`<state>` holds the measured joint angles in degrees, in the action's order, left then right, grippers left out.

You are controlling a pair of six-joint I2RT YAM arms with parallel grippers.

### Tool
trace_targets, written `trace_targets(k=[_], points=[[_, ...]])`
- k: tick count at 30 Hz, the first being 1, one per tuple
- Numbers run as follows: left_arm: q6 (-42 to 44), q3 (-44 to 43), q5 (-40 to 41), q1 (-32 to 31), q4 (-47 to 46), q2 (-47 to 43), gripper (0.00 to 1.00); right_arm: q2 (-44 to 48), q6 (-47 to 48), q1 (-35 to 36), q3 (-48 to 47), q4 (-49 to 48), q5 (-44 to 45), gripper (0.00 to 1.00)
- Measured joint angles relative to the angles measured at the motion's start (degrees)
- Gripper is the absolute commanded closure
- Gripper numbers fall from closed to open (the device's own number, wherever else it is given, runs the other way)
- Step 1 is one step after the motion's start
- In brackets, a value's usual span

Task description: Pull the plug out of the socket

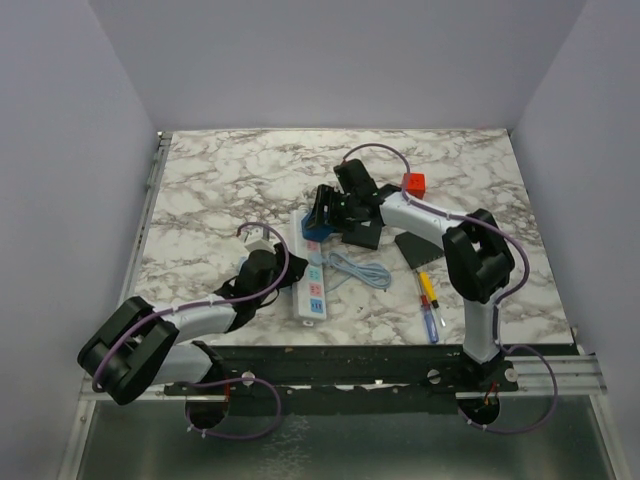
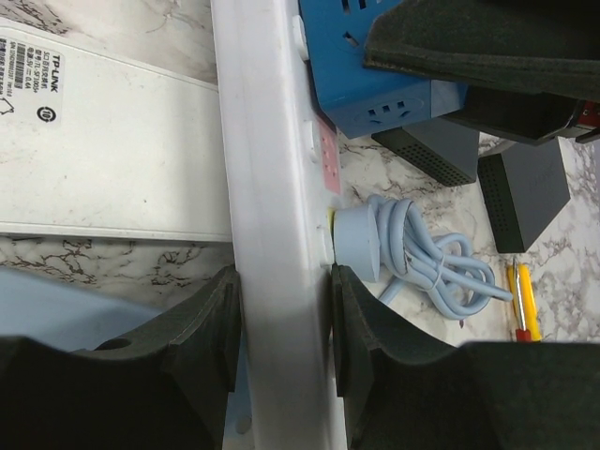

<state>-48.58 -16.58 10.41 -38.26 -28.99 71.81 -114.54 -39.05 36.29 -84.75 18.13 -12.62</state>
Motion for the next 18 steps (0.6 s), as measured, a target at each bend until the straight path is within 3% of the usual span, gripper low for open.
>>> trace_targets(k=[11,18], points=[[-2.5,-2.6,0.6,0.0,2.0,3.0,1.0,7.8,-3.7,0.9,14.2,-12.4,5.6,1.0],[-1.9,-2.5,-0.7,-0.2,0.6,3.3,1.0,8.7,-3.8,1.1,13.9,-10.6,8.3,1.0]])
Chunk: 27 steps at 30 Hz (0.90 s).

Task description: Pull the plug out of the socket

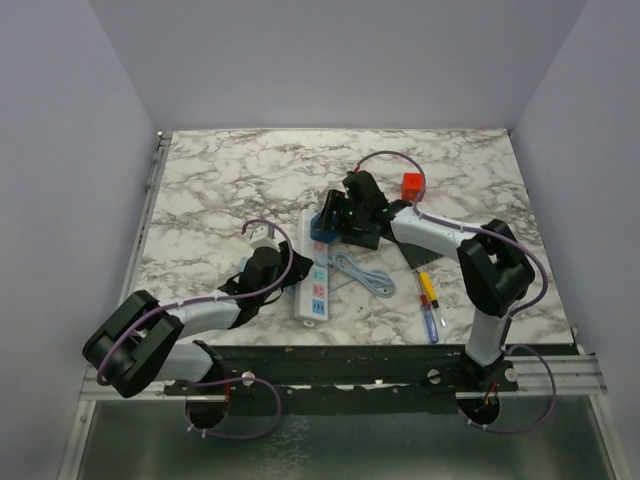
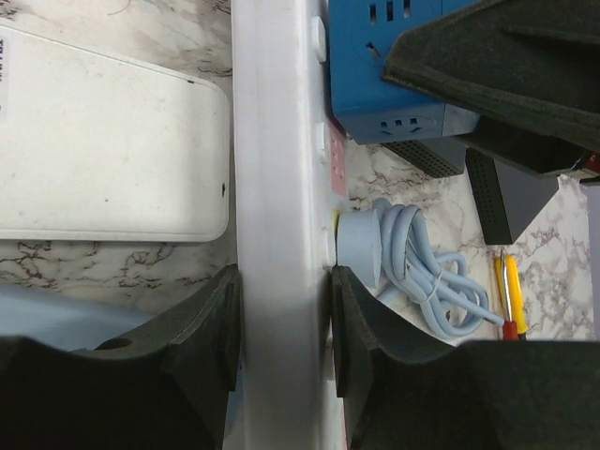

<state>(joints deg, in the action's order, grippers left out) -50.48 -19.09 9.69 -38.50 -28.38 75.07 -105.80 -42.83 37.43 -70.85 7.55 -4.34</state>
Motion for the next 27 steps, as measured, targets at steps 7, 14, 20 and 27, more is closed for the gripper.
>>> trace_targets(k=[7,14,20,27], points=[[4.3,2.8,0.4,0.2,0.3,-5.0,1.0,-4.1,1.0,0.2,-7.6,6.0,-3.5,1.0],[5.8,3.6,1.1,0.3,0.5,-6.5,1.0,-7.2,1.9,-0.6,-12.3,9.6,-7.6,1.0],[4.3,2.7,2.2,0.4,2.7,-6.4,1.0,-5.5,1.7,-0.9,-8.7,6.8,-7.7,1.0],[1.7,0.8,0.0,0.0,4.2,-4.4,1.0,2.1,-0.3,-1.6,0.7,2.6,-4.2,1.0]])
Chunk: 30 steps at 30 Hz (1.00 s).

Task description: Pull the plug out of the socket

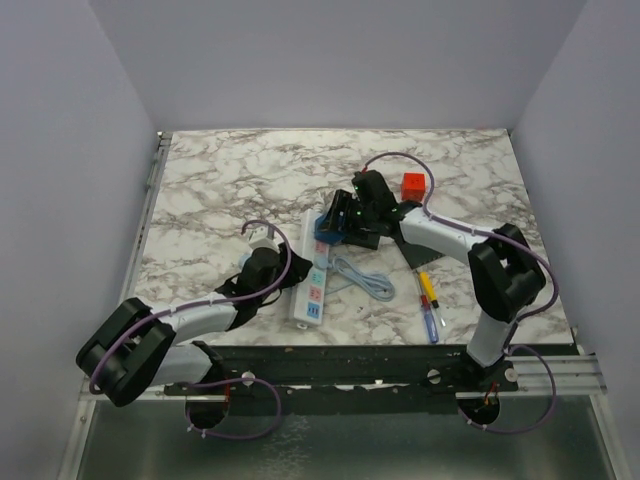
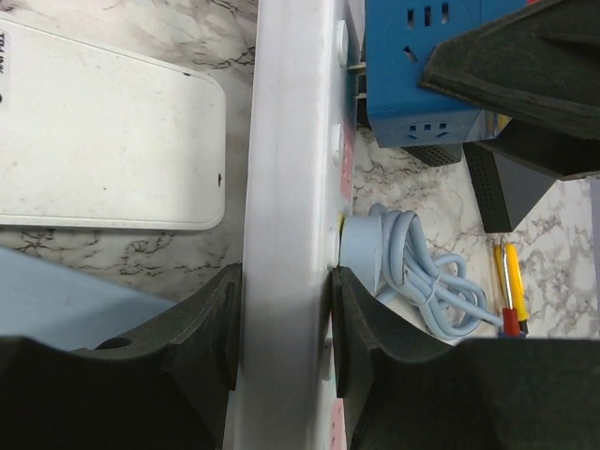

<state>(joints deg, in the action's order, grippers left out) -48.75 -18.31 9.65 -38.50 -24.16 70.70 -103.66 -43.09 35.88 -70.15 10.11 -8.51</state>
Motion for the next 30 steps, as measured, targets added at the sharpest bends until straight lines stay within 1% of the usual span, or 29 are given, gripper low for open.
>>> trace_targets(k=[5,11,20,24,30], points=[[-0.5,-0.9,-0.3,-0.1,0.5,0.9,1.0,3.3,0.1,-0.4,1.4,0.1,2.6,1.0],[-2.3,-0.7,0.2,0.3,1.4,1.0,1.0,8.6,0.7,-2.4,1.3,-1.1,5.6,1.0],[-1.9,-0.6,0.3,0.4,2.3,-0.7,1.0,11.1,2.4,-2.5,1.3,-0.4,8.3,1.0],[-1.1,-0.6,0.3,0.8,4.9,-2.9,1.0,14.1,4.7,-2.5,1.4,1.0,10.5,1.0],[-0.2,-1.5,0.3,1.0,8.3,-4.3,1.0,18.6,9.4,-2.5,0.8,7.6,17.3,1.0]])
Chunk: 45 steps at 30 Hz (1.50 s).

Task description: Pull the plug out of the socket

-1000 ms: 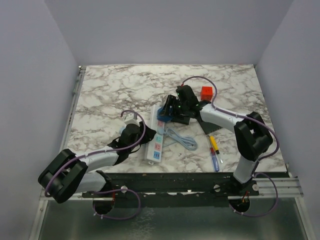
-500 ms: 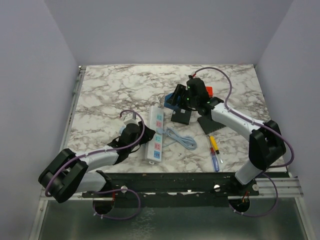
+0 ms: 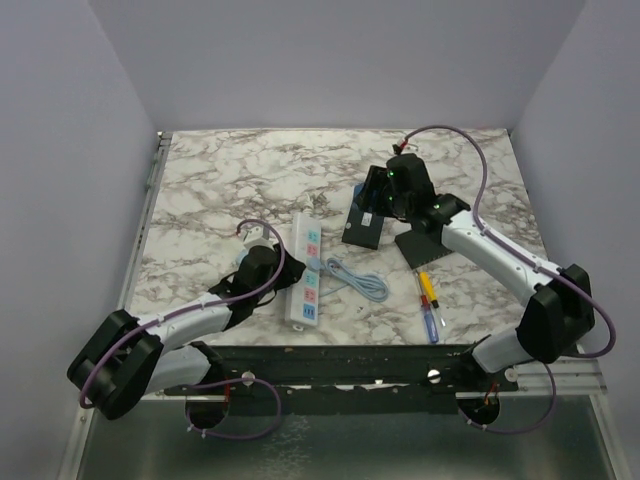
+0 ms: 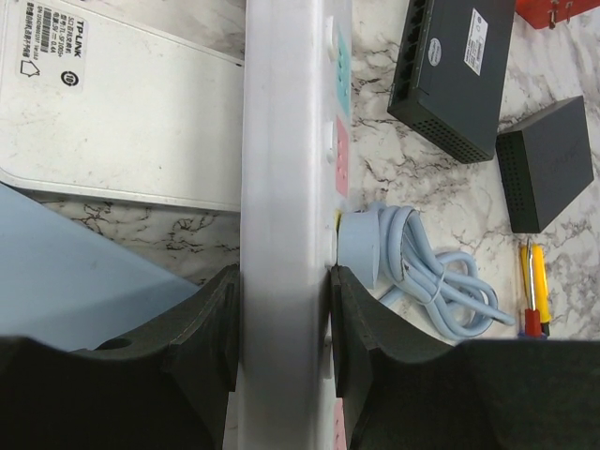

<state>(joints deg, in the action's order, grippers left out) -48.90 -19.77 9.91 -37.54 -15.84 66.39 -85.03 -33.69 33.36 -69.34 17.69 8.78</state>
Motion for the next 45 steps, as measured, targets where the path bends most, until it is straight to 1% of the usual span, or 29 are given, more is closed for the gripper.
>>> trace_targets(k=[4,9,17,23,34,41,45], points=[[0.3,-0.3,0.0,0.0,0.6,0.0,1.0,0.7,2.9,-1.4,-0.5,5.1,4.0,1.0],[0.4,-0.5,-0.2,0.1,1.0,0.0,1.0,1.9,5.7,-8.6,-0.5,9.4,5.3,1.0],[1.4,-2.8,-2.1,0.9,4.2,0.6,1.0,1.0,9.9,-22.9,-1.9,12.4,2.4,1.0],[1.7,-3.0,-2.8,1.1,4.7,0.6,1.0,-5.0,12.8,-28.1,-6.8,13.5,-0.2,1.0],[2.4,-2.8,-3.1,1.2,5.8,-0.7,1.0,-19.3,15.1,-32.3,-14.1,15.9,-4.2,1.0],[2.5,-1.8,-3.3,1.6,5.9,-2.0,1.0,-21.8,15.3,-32.7,-14.8,15.6,-4.9,0.99],[2.5,-1.7,-3.6,1.8,5.7,-2.0,1.0,-24.6,15.3,-32.7,-17.5,15.6,-4.9,0.97]])
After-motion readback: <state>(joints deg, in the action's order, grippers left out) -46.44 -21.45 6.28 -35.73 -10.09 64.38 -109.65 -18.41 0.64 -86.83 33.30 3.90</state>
